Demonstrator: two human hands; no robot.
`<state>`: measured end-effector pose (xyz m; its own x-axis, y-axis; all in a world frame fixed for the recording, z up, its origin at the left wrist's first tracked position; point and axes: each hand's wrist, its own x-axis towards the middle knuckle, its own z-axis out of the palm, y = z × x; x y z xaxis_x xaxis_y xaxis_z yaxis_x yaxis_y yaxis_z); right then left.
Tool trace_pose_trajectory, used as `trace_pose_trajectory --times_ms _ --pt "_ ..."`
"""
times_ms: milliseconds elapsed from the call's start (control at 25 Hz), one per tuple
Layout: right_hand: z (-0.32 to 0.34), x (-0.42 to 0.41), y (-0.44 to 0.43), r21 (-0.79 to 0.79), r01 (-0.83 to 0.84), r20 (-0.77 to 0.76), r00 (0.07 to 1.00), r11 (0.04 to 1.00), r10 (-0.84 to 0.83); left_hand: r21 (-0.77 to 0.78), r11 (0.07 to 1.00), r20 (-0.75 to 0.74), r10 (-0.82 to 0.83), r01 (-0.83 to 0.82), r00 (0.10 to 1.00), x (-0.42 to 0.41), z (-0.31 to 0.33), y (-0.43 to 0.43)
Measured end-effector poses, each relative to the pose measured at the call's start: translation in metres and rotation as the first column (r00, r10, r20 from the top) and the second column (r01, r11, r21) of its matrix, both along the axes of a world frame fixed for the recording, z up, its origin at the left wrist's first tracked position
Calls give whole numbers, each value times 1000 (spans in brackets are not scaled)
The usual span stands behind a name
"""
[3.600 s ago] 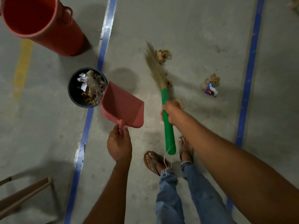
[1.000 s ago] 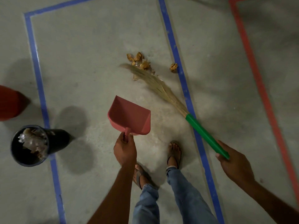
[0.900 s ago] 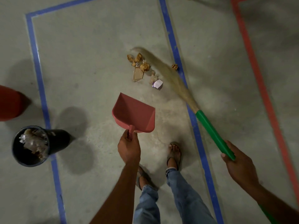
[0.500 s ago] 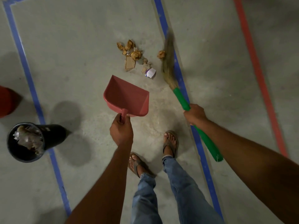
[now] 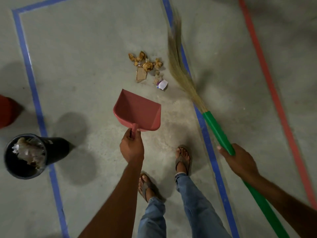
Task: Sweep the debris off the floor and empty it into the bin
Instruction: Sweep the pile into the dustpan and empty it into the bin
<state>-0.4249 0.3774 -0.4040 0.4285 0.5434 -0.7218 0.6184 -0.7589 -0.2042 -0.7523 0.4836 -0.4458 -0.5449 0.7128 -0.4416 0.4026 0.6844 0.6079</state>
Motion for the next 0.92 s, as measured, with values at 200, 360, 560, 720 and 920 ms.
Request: trace_pose_trajectory --times_ms 200,360,560,720,920 --pt "-53 -3 61 124 -18 48 999 992 12 37 999 79 -20 17 997 -31 -61 -15" --pt "-128 -11 163 232 -118 98 990 966 98 59 998 111 -8 2 994 -58 -153 -4" --pt "-239 -20 301 217 -266 241 947 939 212 77 997 104 -40 32 994 -88 -277 65" --pt "-294 -26 364 55 -467 314 847 882 429 123 987 -9 -106 106 994 -100 -335 123" --pt "-326 -4 352 56 -648 336 729 760 597 123 985 30 -126 121 992 -103 -360 168"
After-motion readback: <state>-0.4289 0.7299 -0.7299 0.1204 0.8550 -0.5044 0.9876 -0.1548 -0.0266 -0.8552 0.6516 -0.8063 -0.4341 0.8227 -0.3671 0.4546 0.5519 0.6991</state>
